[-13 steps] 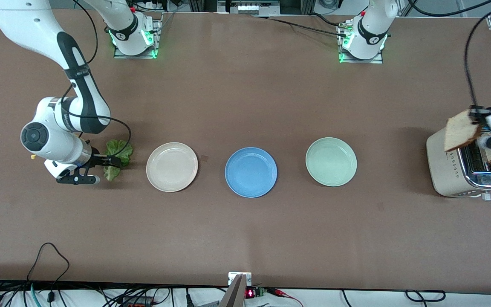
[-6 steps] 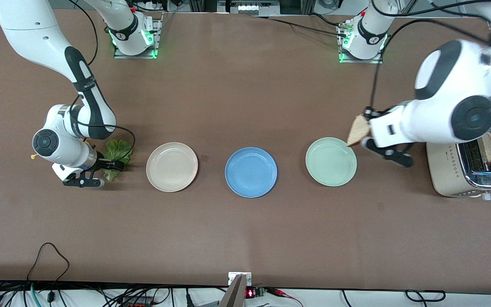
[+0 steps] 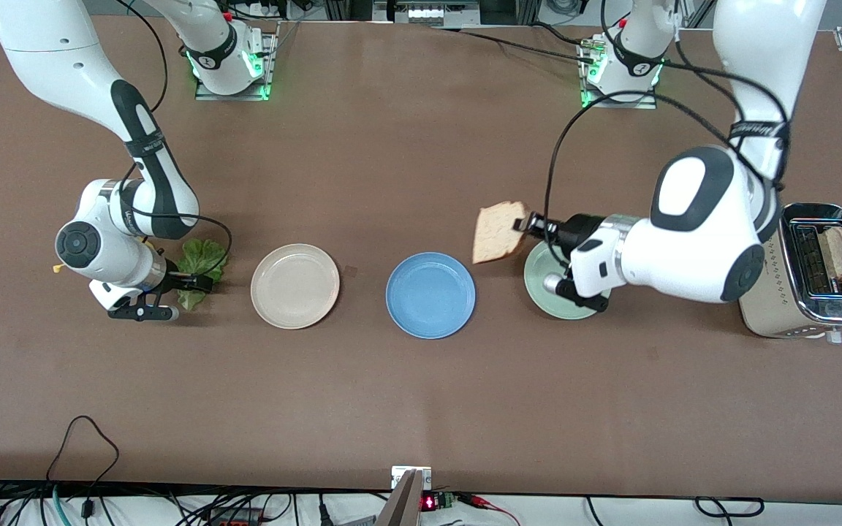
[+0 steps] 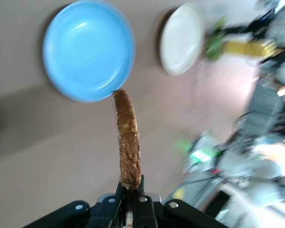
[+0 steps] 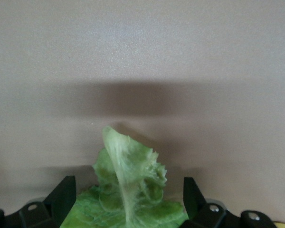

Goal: Make sandwich in blue plate with both arms
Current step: 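Carry the bread toward the blue plate while the right gripper grasps the lettuce, then lay the bread on the blue plate, open the left gripper, withdraw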

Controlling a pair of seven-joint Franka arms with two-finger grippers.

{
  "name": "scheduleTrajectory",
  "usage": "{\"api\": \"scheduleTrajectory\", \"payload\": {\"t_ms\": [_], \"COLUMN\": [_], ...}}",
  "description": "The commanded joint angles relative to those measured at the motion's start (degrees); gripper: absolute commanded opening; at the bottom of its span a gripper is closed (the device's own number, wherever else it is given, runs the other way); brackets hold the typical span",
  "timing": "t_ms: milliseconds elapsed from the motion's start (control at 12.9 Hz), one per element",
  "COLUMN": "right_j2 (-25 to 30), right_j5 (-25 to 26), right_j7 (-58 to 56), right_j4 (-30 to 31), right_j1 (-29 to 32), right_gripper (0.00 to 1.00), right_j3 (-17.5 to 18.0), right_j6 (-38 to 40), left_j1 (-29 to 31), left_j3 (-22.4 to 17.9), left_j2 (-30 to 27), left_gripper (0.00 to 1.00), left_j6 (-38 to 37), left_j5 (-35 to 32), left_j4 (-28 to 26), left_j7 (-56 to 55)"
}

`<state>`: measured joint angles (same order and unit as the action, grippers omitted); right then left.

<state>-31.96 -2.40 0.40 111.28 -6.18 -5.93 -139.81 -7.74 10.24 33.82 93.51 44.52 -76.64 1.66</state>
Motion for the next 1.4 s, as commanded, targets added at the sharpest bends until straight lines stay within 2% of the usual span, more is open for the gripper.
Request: {"api": "scheduleTrajectory", "payload": {"t_ms": [0,155,389,466,699,933,1088,1166,1244,1321], "right_j2": [-0.56,-0.56,-0.56,-0.56,-0.64,-0.56,-0.56,-0.56,-0.56,-0.56], "right_j5": [-0.5,-0.5,-0.5,-0.5,-0.5,-0.5,-0.41,-0.5,-0.41,-0.41], "right_j7": [0.56,0.56,0.56,0.56,0.56,0.22,0.12,0.04,-0.14,-0.57], "right_j4": [-0.37,-0.45,-0.45,-0.45,-0.45,-0.54,-0.54,-0.54,-0.54,-0.54], "right_j1": [0.12,0.03,0.03,0.03,0.03,-0.06,-0.06,-0.06,-0.06,-0.06], "right_gripper": [0.98,0.97,0.97,0.91,0.58,0.33,0.18,0.12,0.05,0.0], "right_j3": [0.13,0.13,0.13,0.13,0.13,0.13,0.13,0.22,0.22,0.22], "right_j6": [-0.12,-0.03,0.06,0.06,0.06,0.06,0.06,0.06,0.06,0.06], "left_j1": [-1.56,-2.36,-2.71,-3.33,-5.26,-5.53,-6.58,-6.59,-6.5,-5.98], "left_j3": [0.04,0.04,0.04,0.04,0.04,0.04,-0.04,-0.04,-0.04,-0.3], "left_j2": [5.19,7.21,10.11,11.25,14.07,16.09,17.32,17.59,17.42,16.98], "left_gripper": [0.01,0.01,0.0,0.01,0.01,0.01,0.05,0.23,0.94,1.0], "left_j6": [8.41,13.0,18.27,20.38,24.26,24.35,25.32,25.32,25.32,24.97], "left_j5": [10.48,15.75,17.44,19.01,27.36,27.9,27.9,27.9,27.56,26.51], "left_j4": [0.88,0.27,-4.38,-5.52,-7.73,-8.7,-8.7,-8.7,-8.7,-8.7], "left_j7": [1.49,8.14,26.59,31.86,41.04,43.69,44.48,44.4,44.48,44.48]}}
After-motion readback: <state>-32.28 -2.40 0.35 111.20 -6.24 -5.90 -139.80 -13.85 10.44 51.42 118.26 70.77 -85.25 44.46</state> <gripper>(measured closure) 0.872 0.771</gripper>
